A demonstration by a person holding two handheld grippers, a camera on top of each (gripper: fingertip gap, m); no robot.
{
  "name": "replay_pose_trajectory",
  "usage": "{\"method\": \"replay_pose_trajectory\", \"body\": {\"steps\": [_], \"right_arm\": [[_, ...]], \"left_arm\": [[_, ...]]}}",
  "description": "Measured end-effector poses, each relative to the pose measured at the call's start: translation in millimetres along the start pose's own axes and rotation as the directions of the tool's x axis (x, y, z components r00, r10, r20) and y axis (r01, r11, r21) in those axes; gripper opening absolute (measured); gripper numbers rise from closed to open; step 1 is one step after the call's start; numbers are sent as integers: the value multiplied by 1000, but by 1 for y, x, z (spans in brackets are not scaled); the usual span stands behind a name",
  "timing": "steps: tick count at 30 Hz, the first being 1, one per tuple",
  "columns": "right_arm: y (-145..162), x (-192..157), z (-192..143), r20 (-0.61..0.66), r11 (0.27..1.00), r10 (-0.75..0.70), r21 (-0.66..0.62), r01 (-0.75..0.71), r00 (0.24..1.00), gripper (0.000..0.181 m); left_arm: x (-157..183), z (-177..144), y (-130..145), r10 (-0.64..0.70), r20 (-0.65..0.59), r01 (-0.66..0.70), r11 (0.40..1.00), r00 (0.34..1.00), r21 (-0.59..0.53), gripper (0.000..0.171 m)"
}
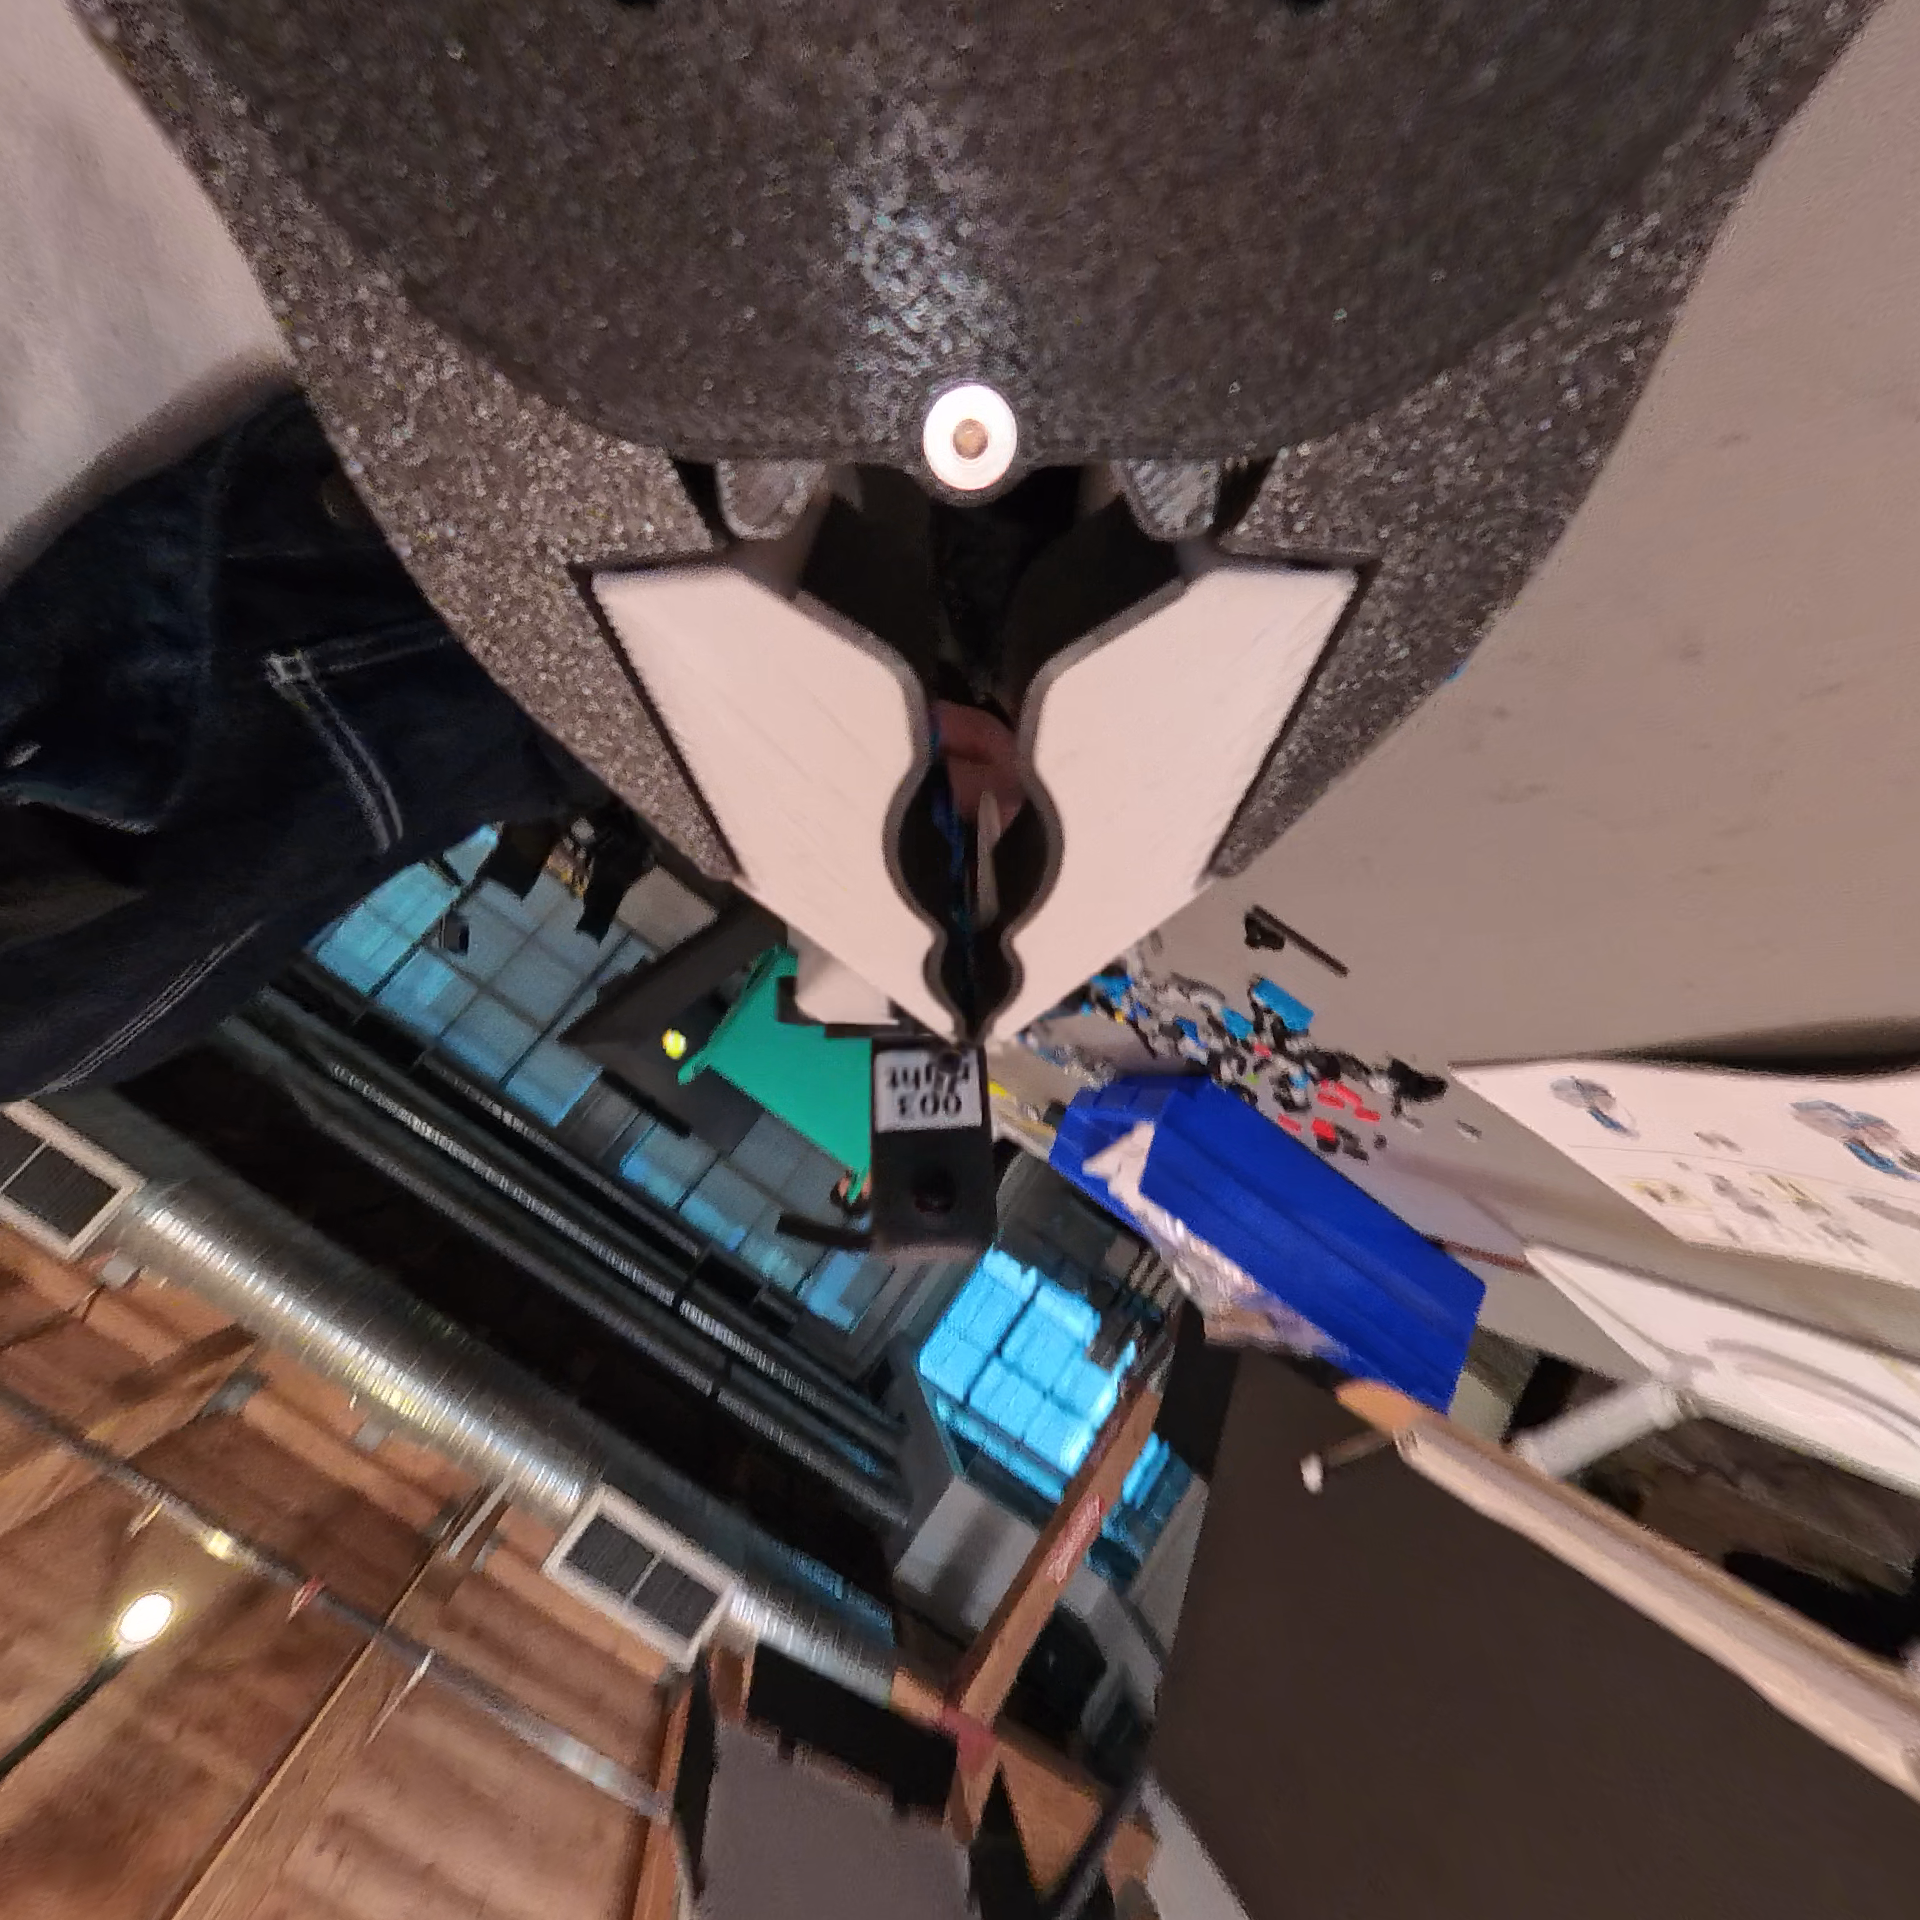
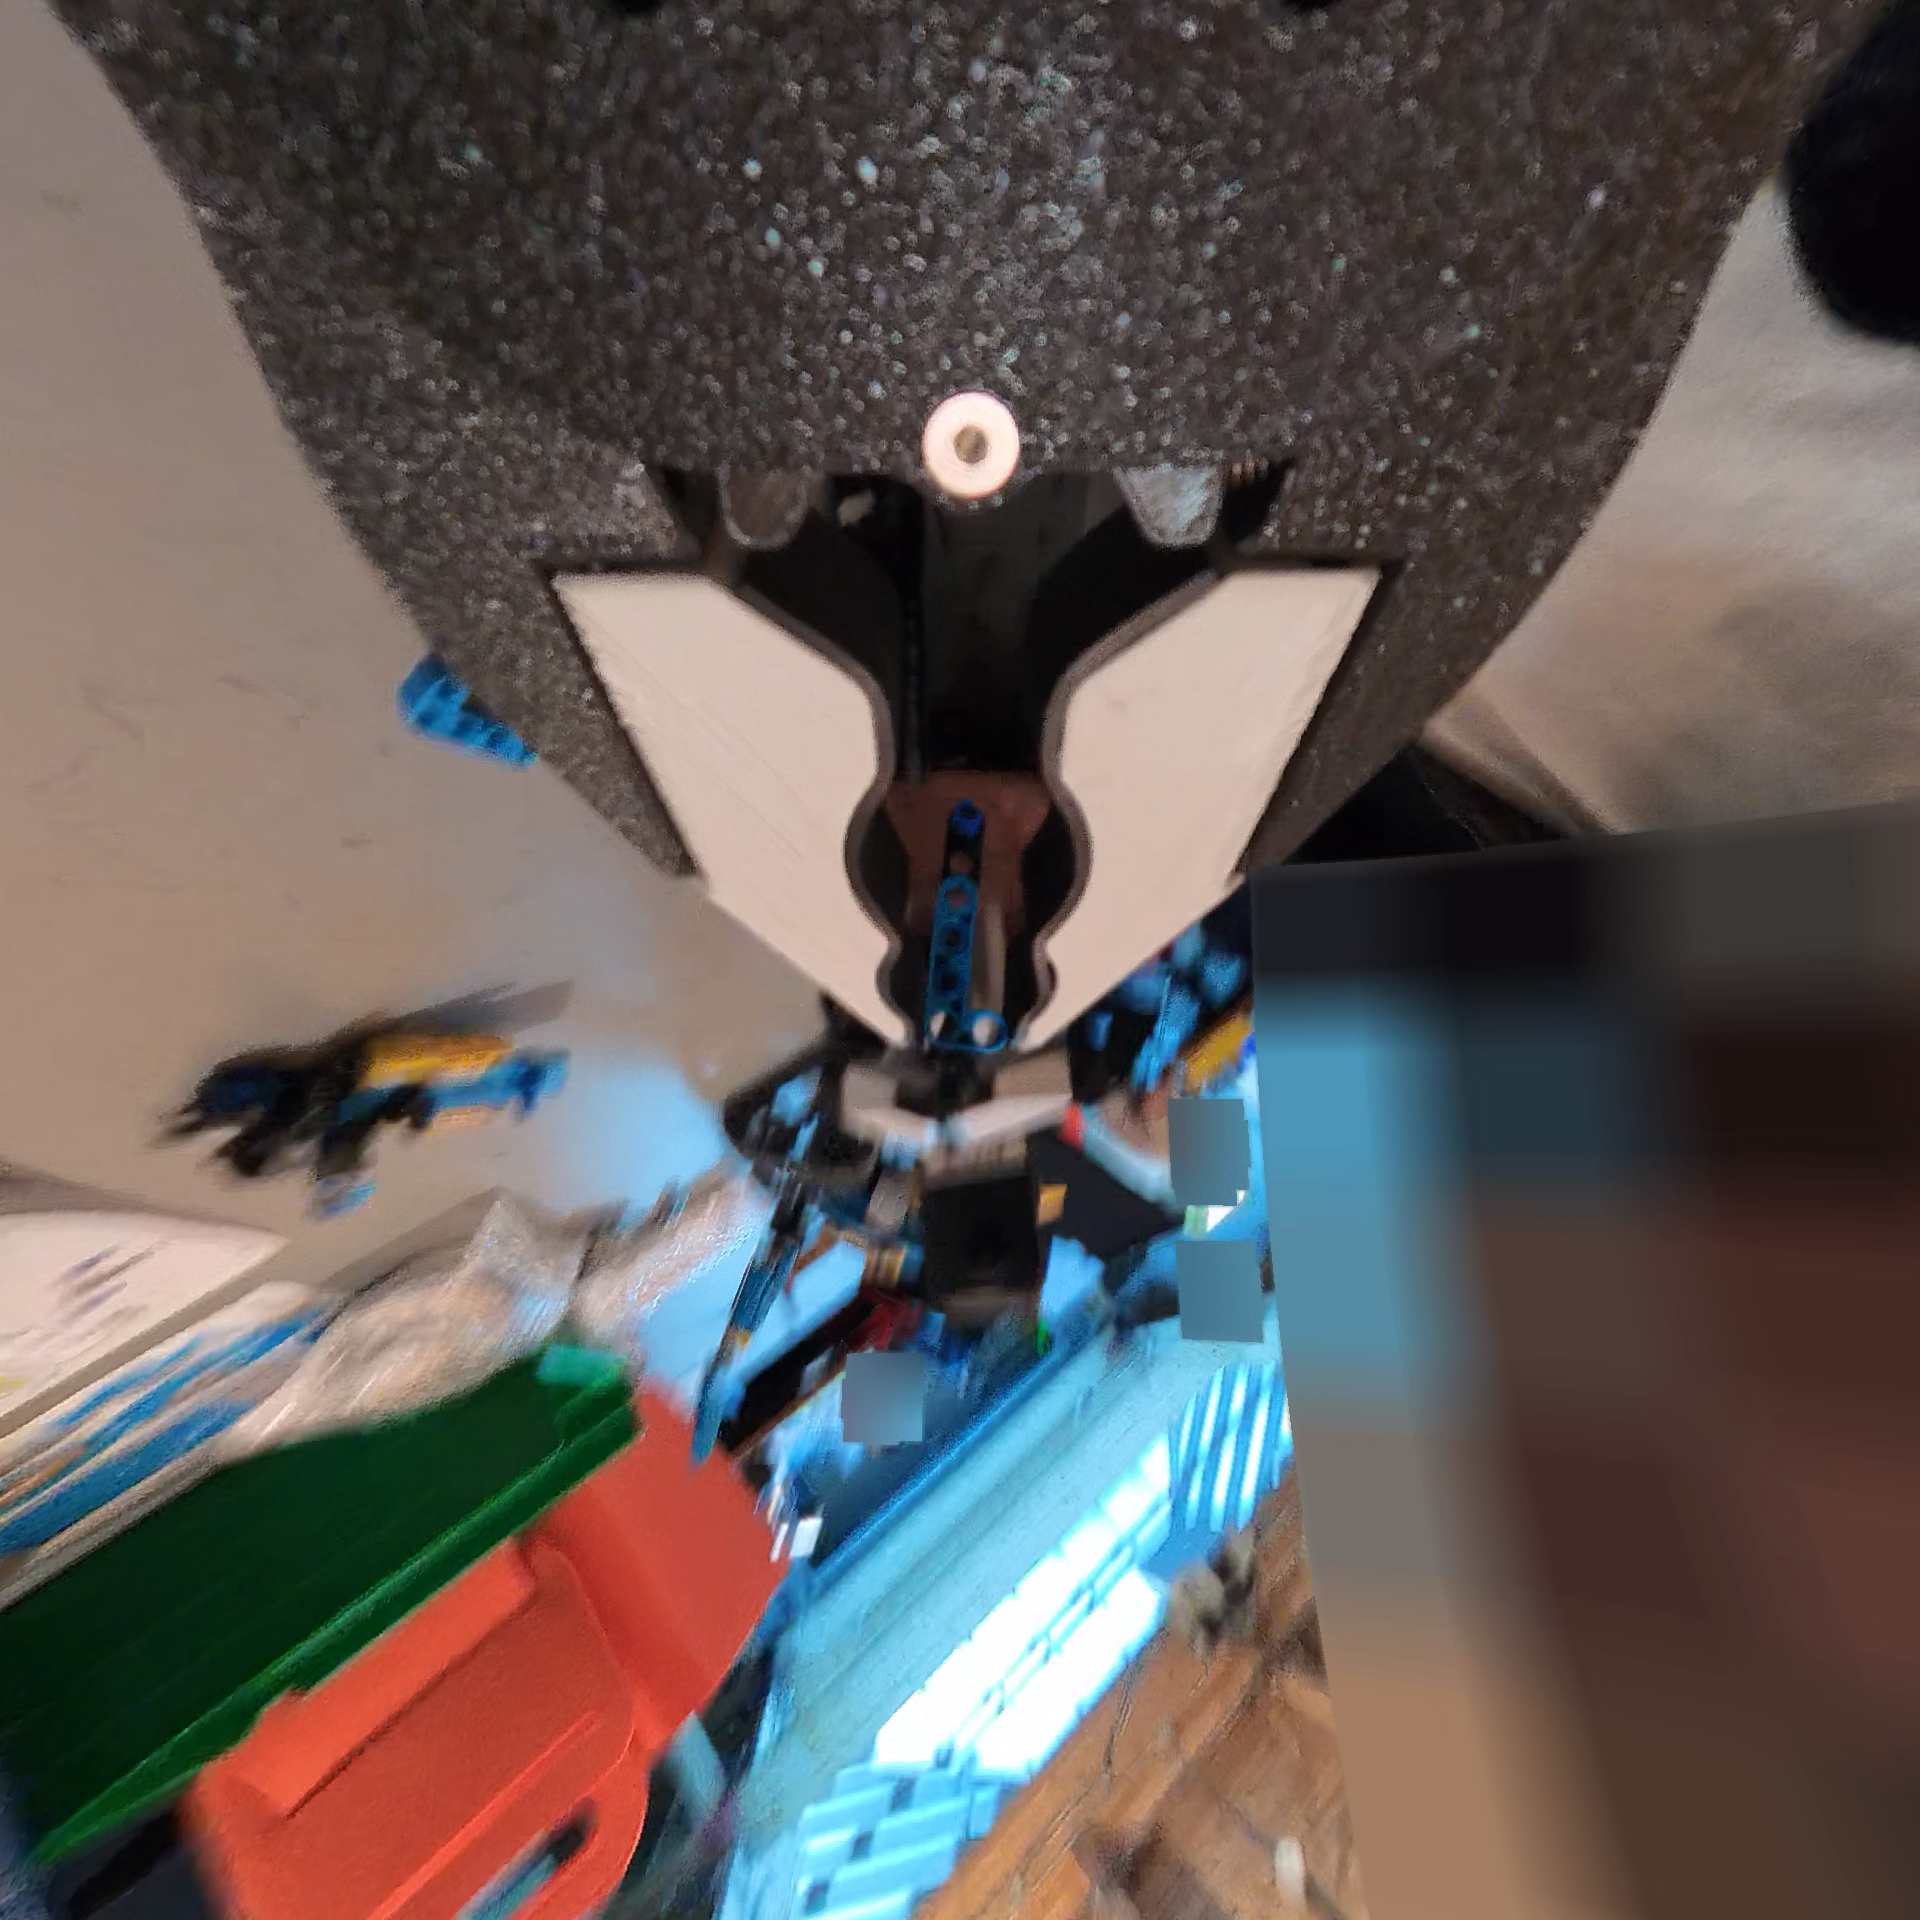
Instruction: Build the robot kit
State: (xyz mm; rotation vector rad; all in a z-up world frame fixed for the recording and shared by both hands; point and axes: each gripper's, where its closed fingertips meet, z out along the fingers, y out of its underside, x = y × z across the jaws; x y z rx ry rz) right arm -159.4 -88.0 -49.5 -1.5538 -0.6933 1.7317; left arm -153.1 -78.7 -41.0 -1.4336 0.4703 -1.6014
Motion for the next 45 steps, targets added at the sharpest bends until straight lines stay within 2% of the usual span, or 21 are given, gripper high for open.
{"method": "replay_pose_trajectory", "body": {"steps": [1,2,3,5,7,9,12,16,20,23,27,30,34,38,39,40,42,43,45], "right_arm": [[24,-3,14,4,992,-27,-123,27,1000,14],[30,-12,25,22,989,-66,-134,69,998,15],[18,-13,24,22,996,-55,-75,56,998,15],[4,4,6,-10,1000,2,-14,-2,1000,14],[9,19,-7,-102,997,-31,-71,24,994,14],[10,25,-11,-157,994,-74,-93,59,985,14],[30,36,-7,-233,975,-136,-203,88,963,15],[26,56,-19,-366,939,-297,-278,201,882,15],[8,73,-47,-483,956,-265,-244,162,835,15],[14,91,-73,-579,929,-315,-350,120,752,16],[34,105,-86,-588,858,-422,-505,94,690,16],[48,101,-76,-549,858,-371,-512,49,749,16],[69,106,-77,-534,816,-368,-578,-11,762,16],[73,108,-78,-533,809,-360,-587,-28,766,16],[72,107,-78,-530,813,-341,-581,-39,777,22],[64,103,-76,-519,827,-330,-562,-24,789,30],[26,98,-75,-499,859,-343,-509,51,796,32],[-1,102,-81,-517,866,-373,-492,90,770,32],[-62,131,-108,-605,856,-465,-495,152,646,32]], "left_arm": [[4,7,11,7,-15,-8,999,1000,-52,0],[10,8,7,40,-23,-41,999,999,-25,0],[9,5,0,102,16,-102,995,995,3,0],[-4,-7,-13,144,89,-147,989,986,26,0],[-20,-15,-15,108,142,-110,994,984,4,0],[-23,-14,-10,141,155,-136,990,978,-43,0],[-20,-9,0,181,139,-168,981,974,-100,0],[-27,-11,-2,203,190,-186,977,961,-101,0],[-31,-8,2,196,199,-175,977,960,-122,0],[-32,-7,5,188,198,-164,978,962,-132,0],[-34,-6,6,175,201,-150,980,964,-134,0],[-35,-7,5,162,204,-137,982,966,-128,0],[-36,-7,5,151,203,-127,984,968,-126,0],[-36,-8,4,145,205,-123,985,968,-117,0],[-36,-8,4,144,205,-122,986,968,-115,0],[-36,-9,4,143,206,-121,986,968,-115,0],[-37,-9,4,139,206,-117,987,969,-113,0],[-37,-9,4,135,205,-113,987,969,-113,0],[-37,-9,4,126,202,-105,988,971,-112,0]]}}
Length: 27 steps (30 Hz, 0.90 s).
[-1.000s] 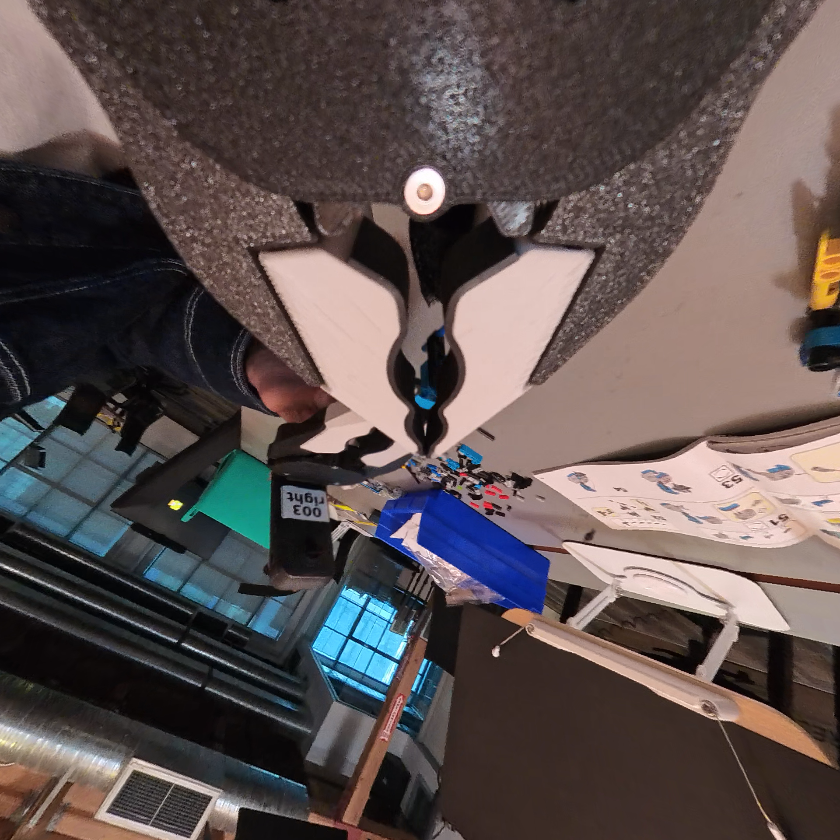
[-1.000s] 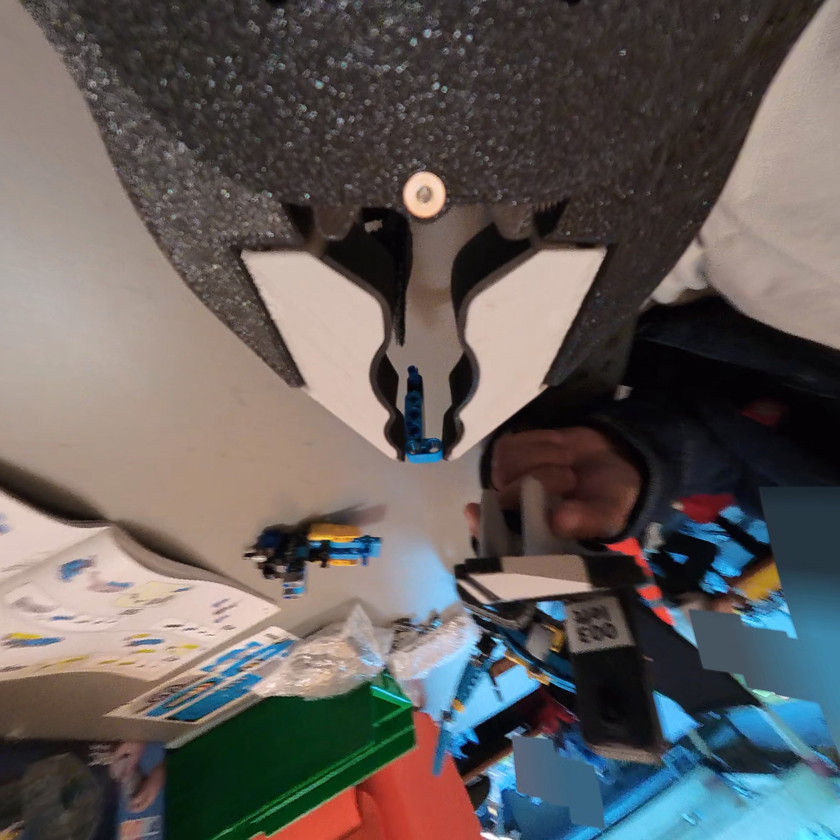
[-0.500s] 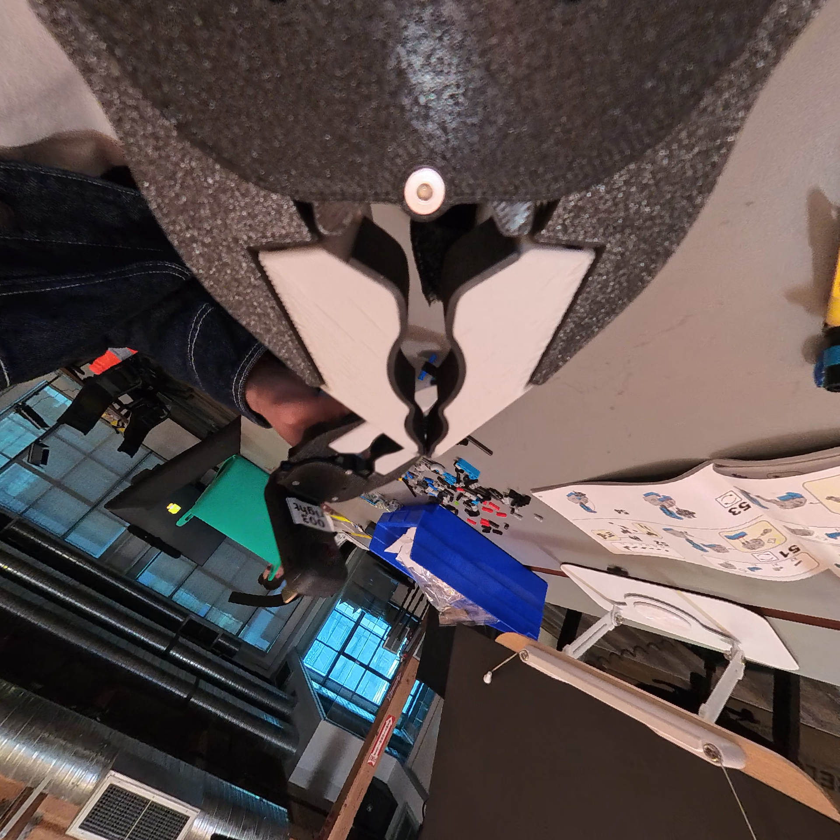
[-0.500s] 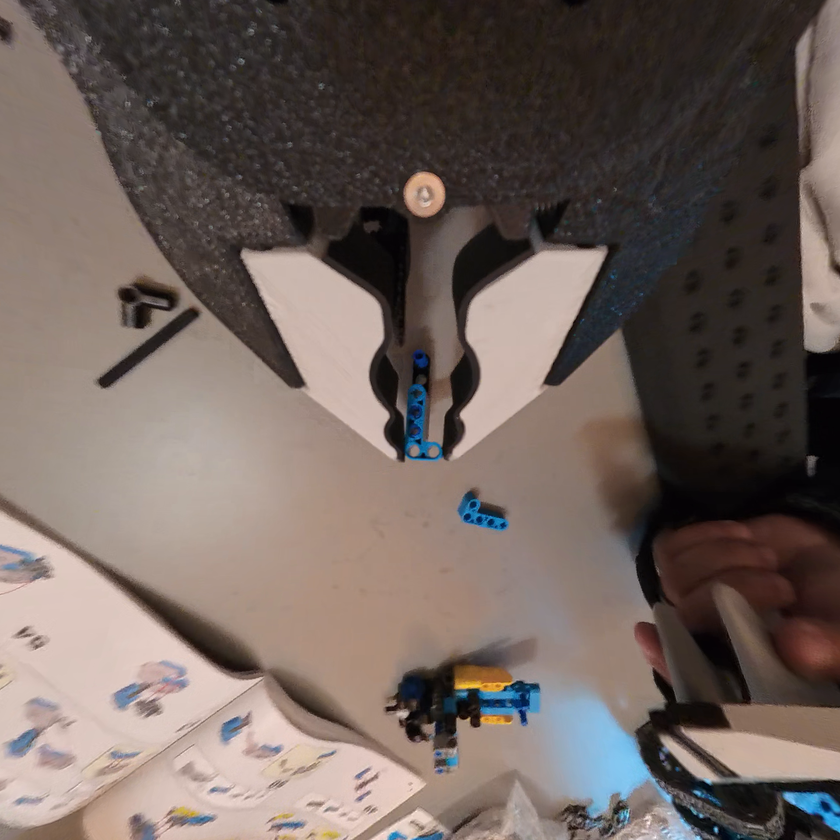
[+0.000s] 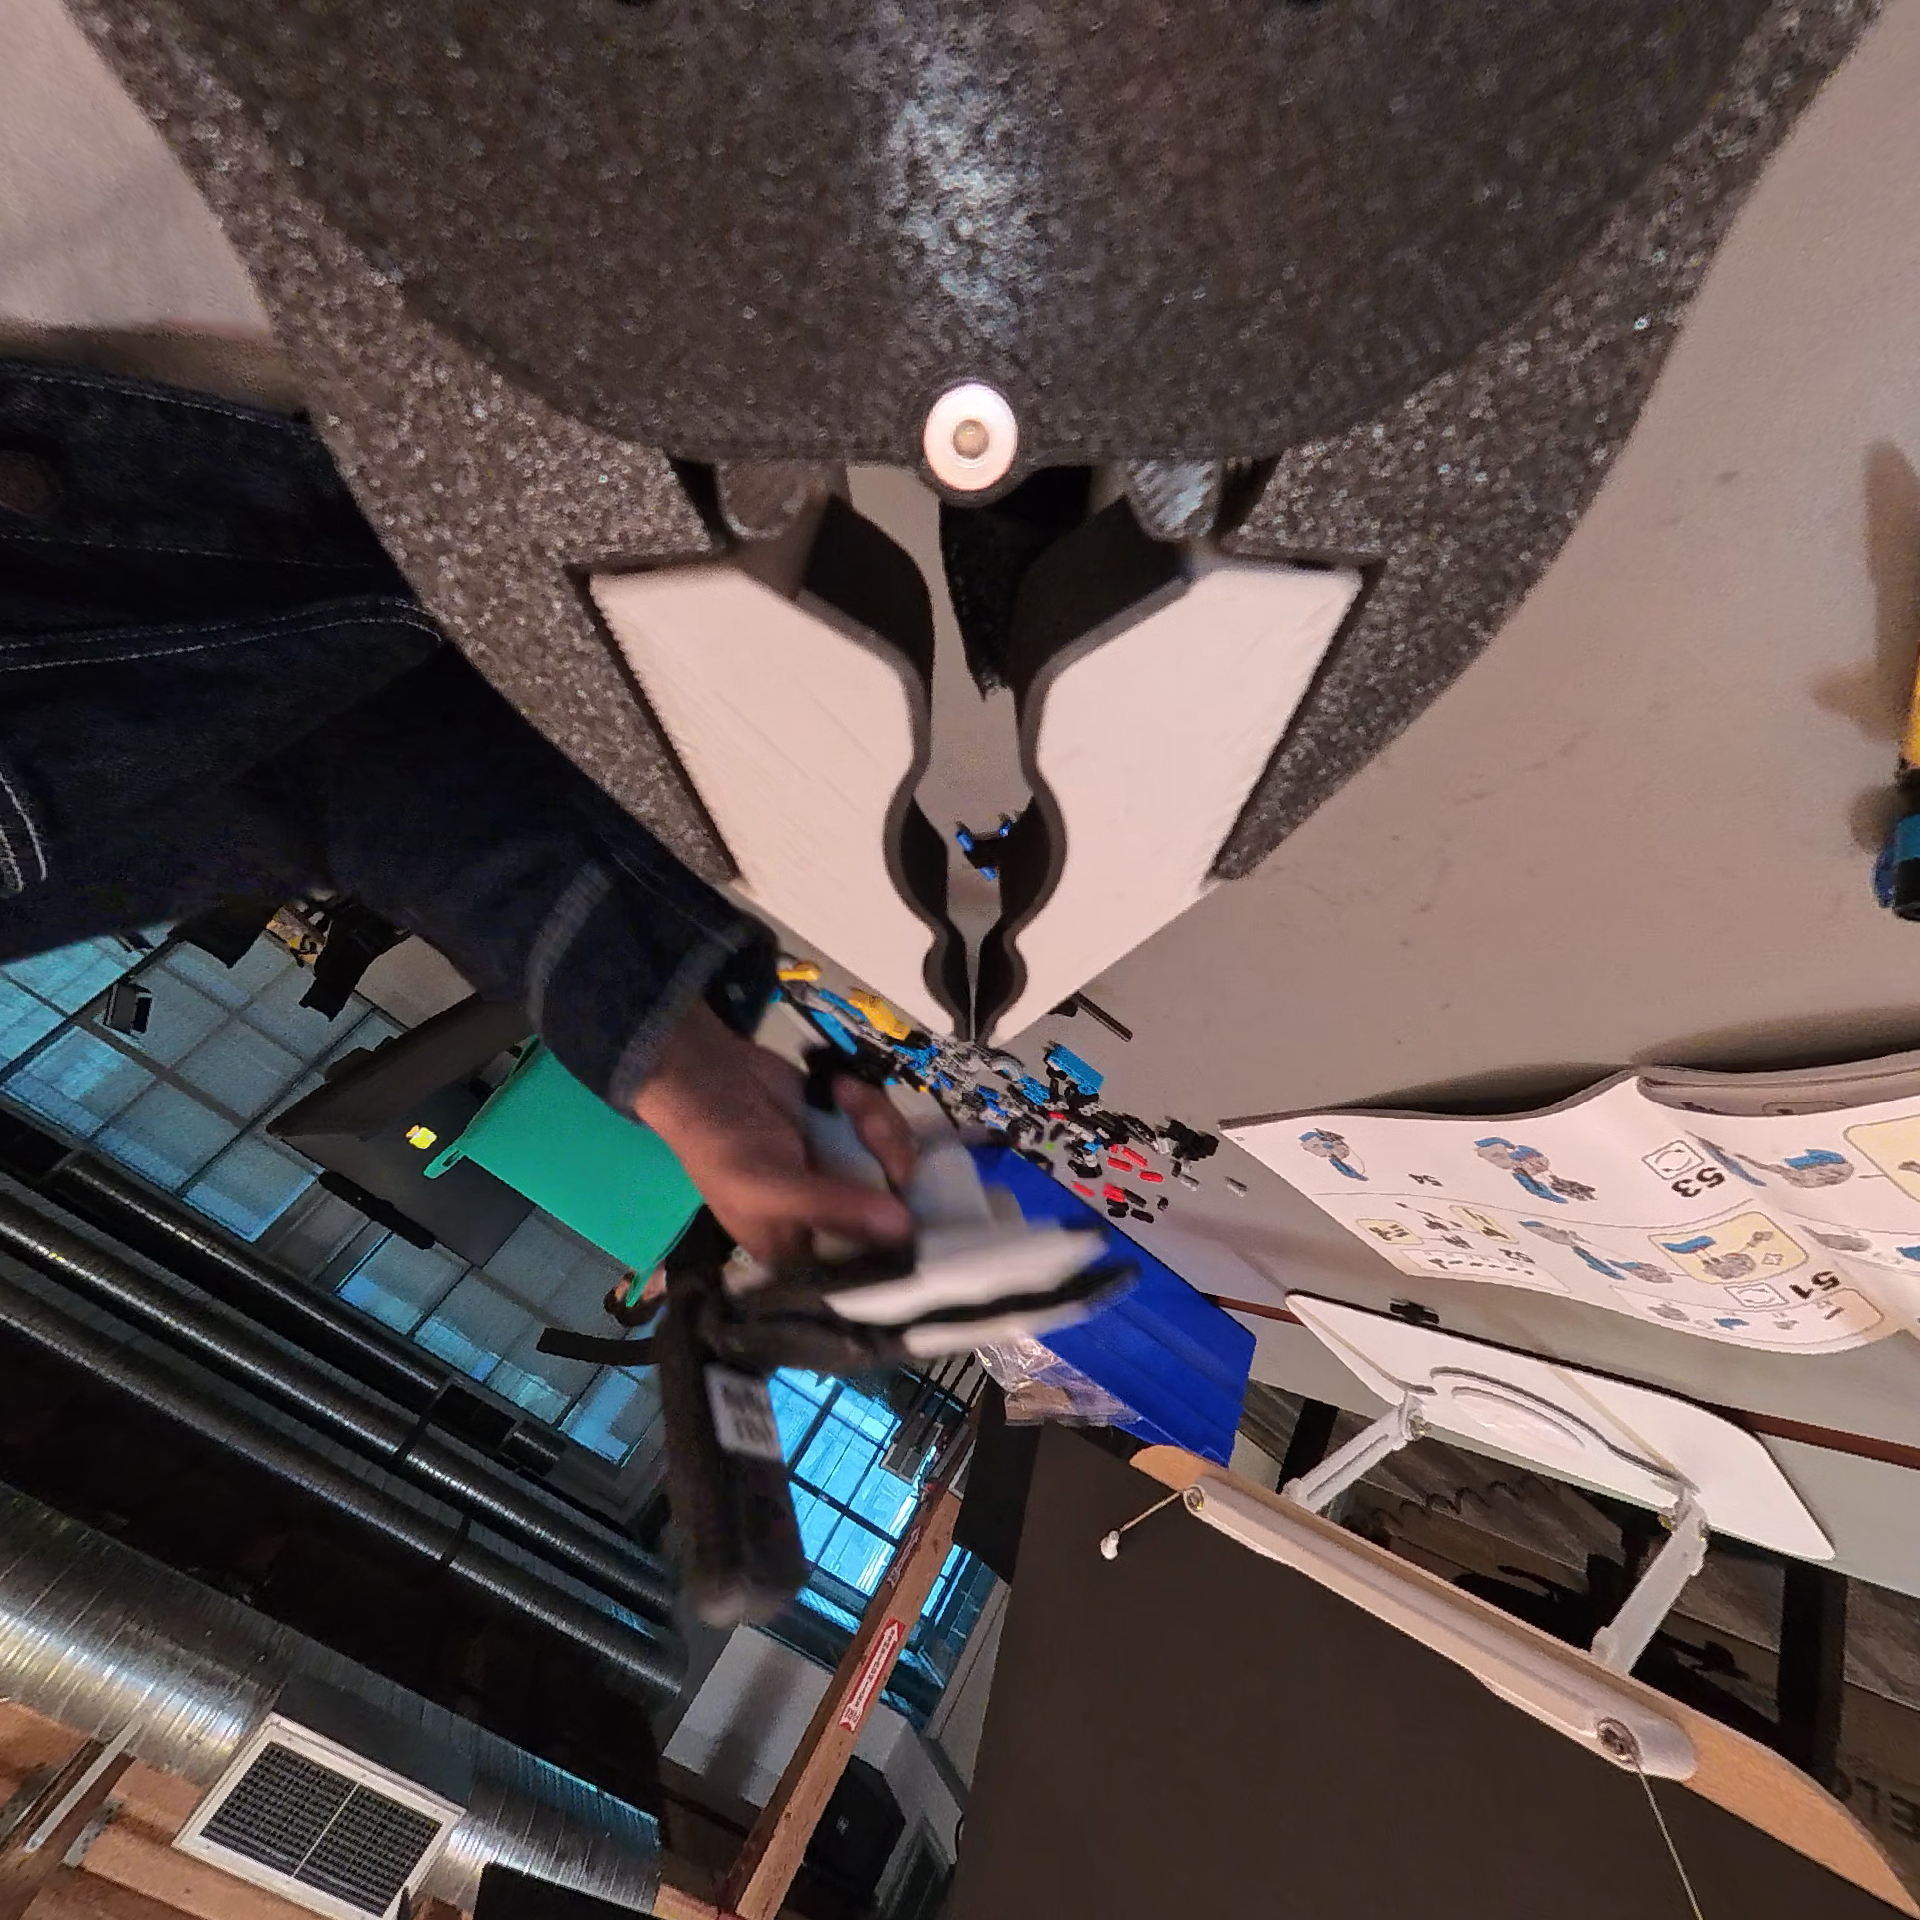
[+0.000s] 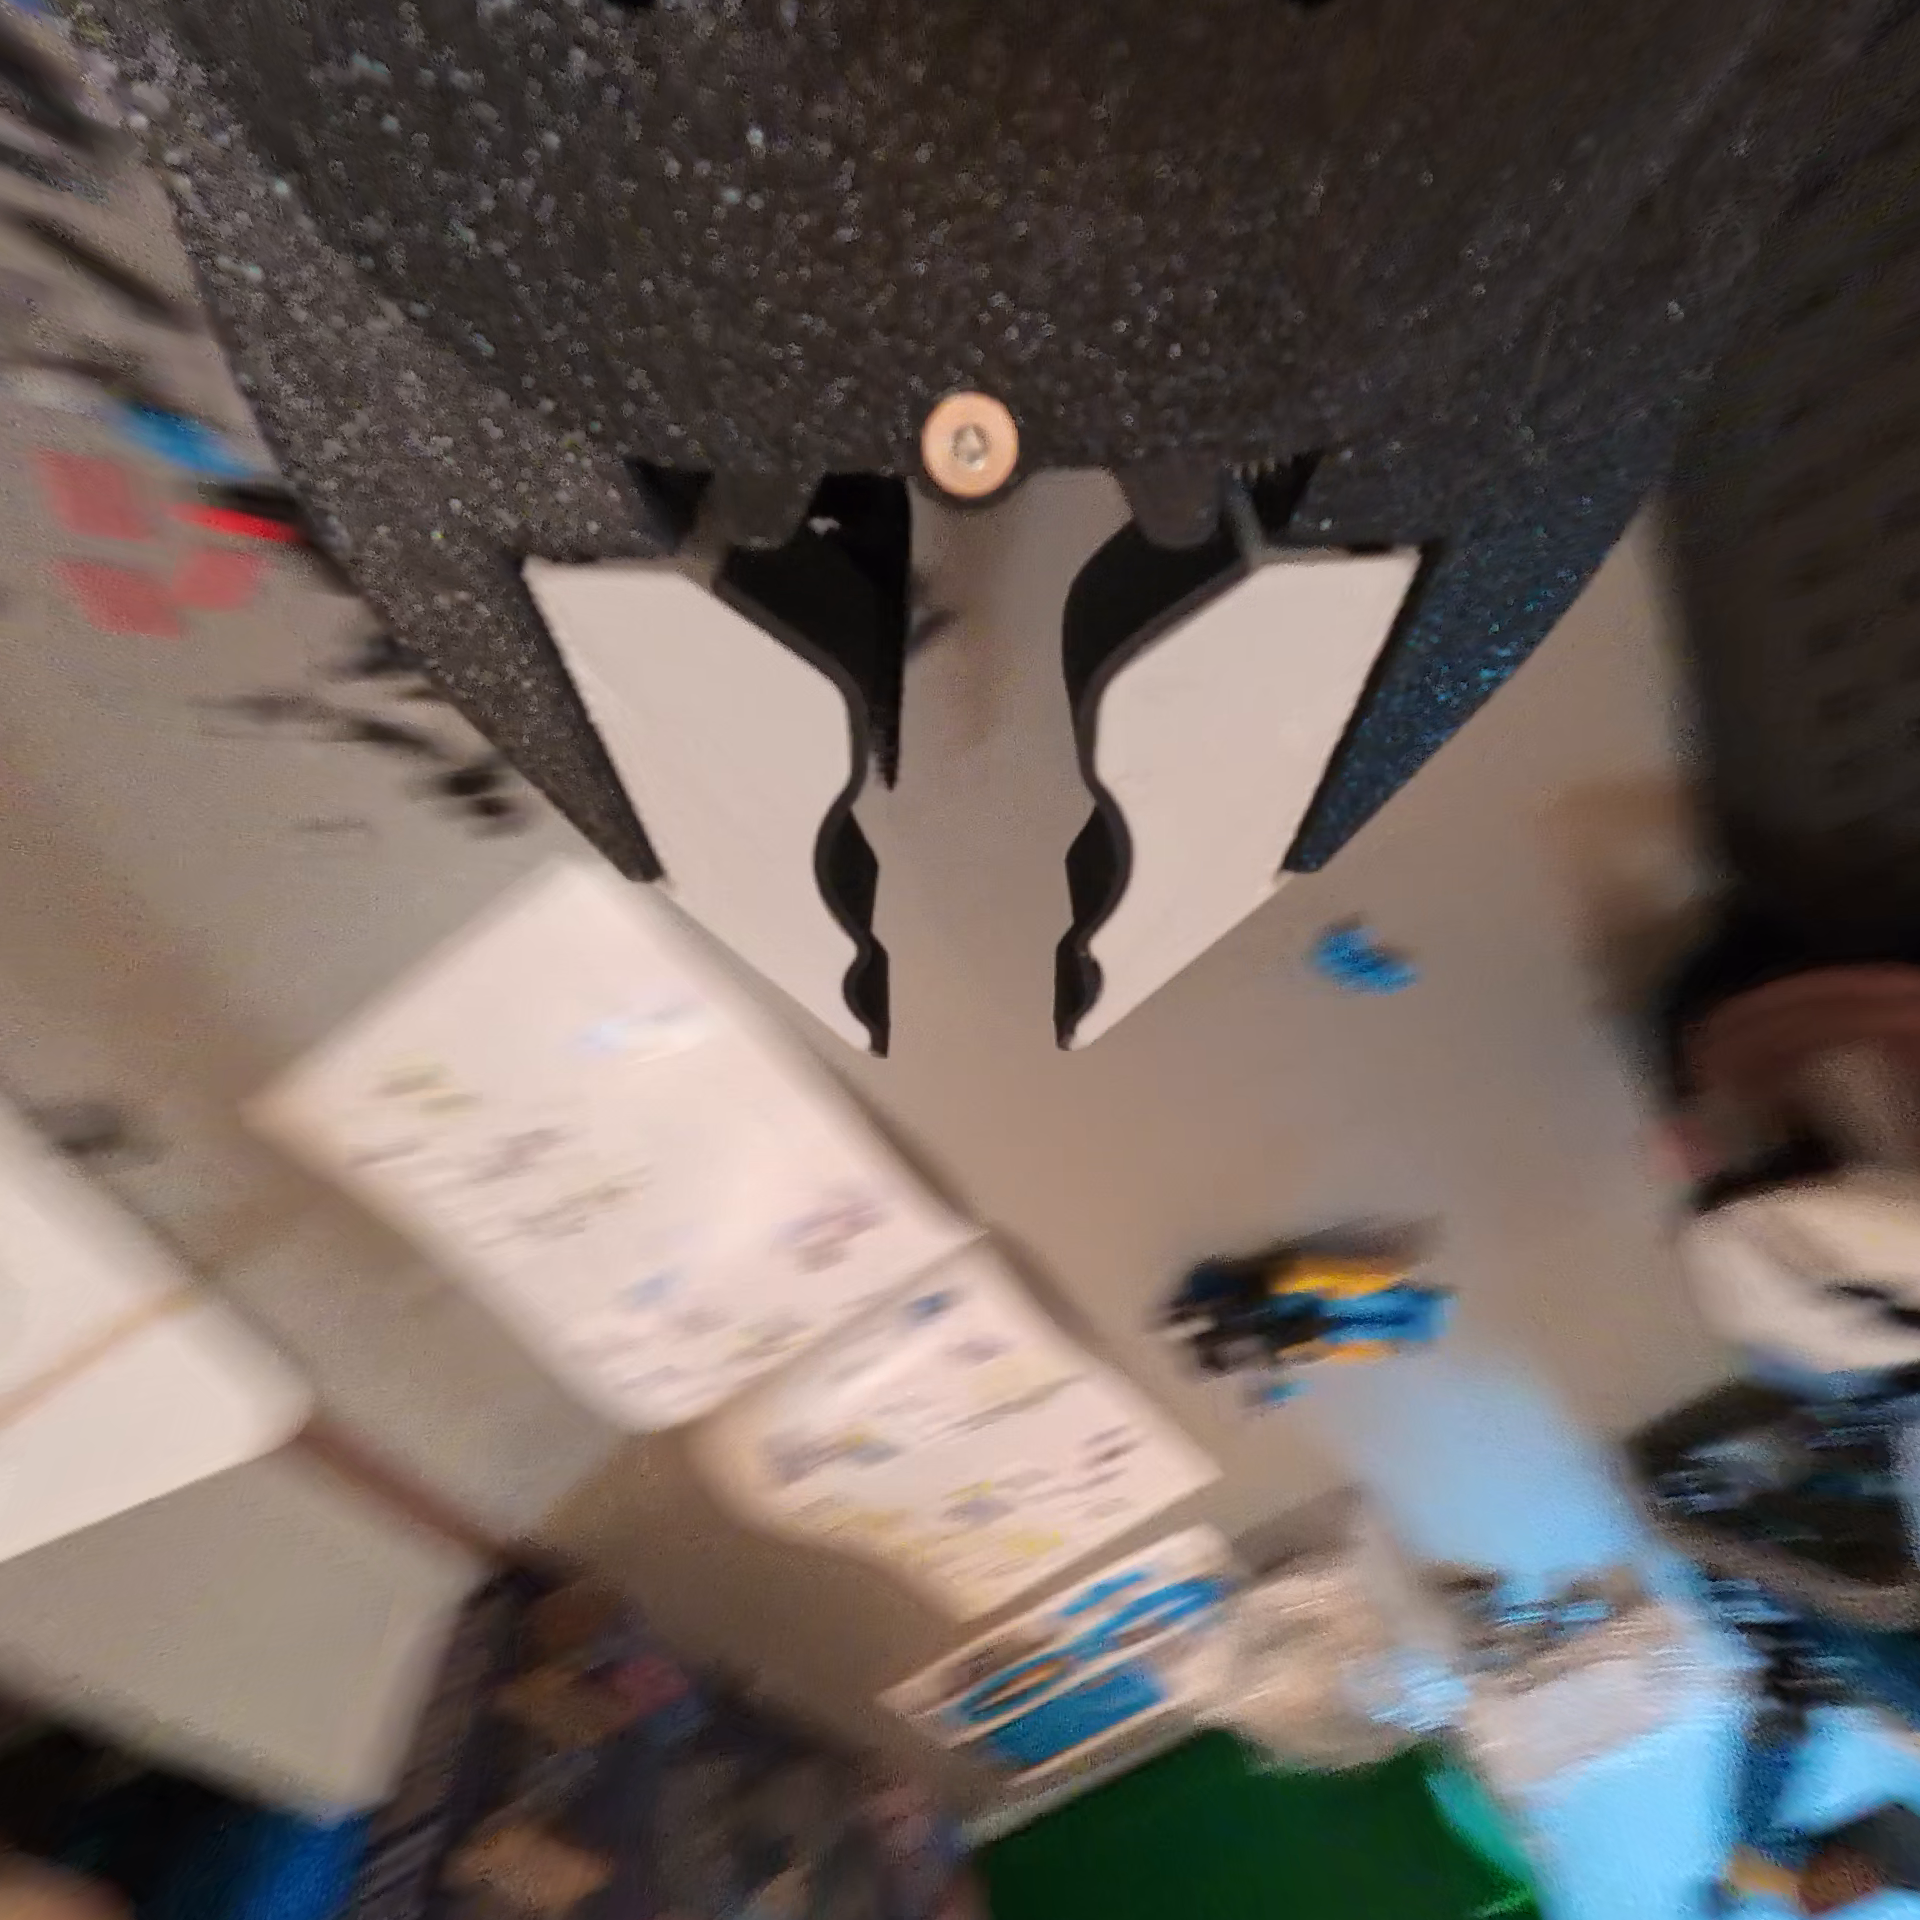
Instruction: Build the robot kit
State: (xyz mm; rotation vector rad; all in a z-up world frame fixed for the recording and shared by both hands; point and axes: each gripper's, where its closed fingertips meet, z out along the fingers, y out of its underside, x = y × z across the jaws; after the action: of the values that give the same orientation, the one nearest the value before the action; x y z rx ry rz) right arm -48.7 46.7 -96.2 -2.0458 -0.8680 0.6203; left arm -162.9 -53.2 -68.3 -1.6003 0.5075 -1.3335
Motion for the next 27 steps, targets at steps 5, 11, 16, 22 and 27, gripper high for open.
{"method": "replay_pose_trajectory", "body": {"steps": [5,11,16,22,27], "right_arm": [[-16,181,31,-300,968,-228,-175,181,926,31],[12,238,77,-228,967,-173,-221,123,958,28],[16,241,88,-171,975,-129,-200,93,977,19],[14,221,86,-116,961,-213,-203,187,970,5],[-41,86,53,-118,750,-662,-114,652,741,5]], "left_arm": [[0,0,0,-9,-6,9,1000,1000,5,1],[-1,-1,-1,-53,-30,53,999,998,11,3],[3,3,3,-63,-58,62,998,996,-16,4],[4,5,4,-86,-84,84,996,993,-31,5],[-9,1,4,-269,-121,259,962,956,-92,22]]}}
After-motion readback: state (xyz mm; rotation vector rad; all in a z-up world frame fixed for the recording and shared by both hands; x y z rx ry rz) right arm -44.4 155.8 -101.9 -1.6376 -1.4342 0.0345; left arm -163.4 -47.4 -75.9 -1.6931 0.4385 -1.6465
